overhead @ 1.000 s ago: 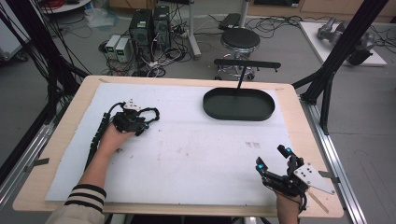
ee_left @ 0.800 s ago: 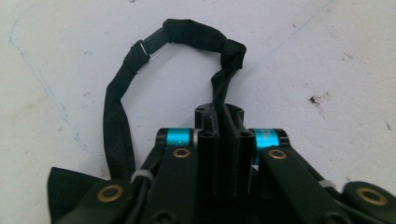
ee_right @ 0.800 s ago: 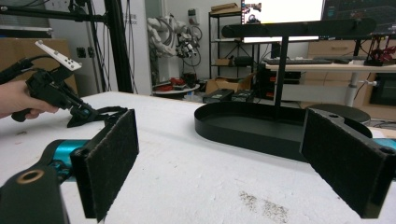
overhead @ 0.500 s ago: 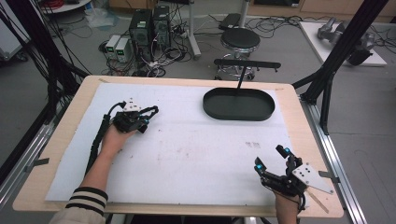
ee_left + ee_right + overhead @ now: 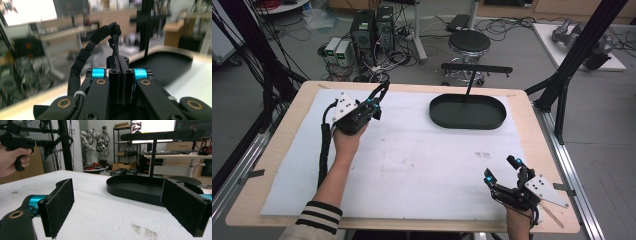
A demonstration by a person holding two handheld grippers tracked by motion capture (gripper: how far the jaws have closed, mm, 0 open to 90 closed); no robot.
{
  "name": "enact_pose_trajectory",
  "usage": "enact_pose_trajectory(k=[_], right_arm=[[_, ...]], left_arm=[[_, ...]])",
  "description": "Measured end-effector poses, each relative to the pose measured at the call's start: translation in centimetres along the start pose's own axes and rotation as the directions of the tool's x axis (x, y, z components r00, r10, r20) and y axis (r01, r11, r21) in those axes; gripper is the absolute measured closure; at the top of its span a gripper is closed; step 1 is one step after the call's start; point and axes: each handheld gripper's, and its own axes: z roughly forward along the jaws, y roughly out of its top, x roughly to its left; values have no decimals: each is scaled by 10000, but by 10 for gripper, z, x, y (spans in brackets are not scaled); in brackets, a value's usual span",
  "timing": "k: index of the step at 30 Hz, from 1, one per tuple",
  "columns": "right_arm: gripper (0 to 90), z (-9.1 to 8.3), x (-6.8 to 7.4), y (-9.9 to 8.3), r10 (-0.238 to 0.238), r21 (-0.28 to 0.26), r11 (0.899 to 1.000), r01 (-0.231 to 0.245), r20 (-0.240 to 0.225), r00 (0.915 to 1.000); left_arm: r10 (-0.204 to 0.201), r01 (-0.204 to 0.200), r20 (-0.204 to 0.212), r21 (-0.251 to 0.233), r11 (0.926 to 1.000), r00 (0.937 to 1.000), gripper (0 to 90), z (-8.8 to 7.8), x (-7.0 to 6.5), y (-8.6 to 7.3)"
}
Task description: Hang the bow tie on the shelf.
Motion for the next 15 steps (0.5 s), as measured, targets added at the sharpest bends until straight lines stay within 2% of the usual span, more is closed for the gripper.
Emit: enact_pose_trajectory(k=[5,7,9,15], right_arm=[[109,-1,-2,1,78,-125,9999,-78,4,10000],[109,-2,-2,1,112,-175,9998,-112,6,9999],[109,-2,-3,1,175,-169,9997,-174,14,9998],[109,-5,-4,4,275,-439,9987,-276,-13,9996]], left_arm=[[511,-537,-292,-955,9940,9983,877,11,-20,11],[513,-571,-420,-1520,9867,9978,877,23,-32,15],[596,-659,-454,-1525,9861,9972,877,28,-36,16],[959,-1004,-344,-1702,9803,9948,876,62,-58,26]])
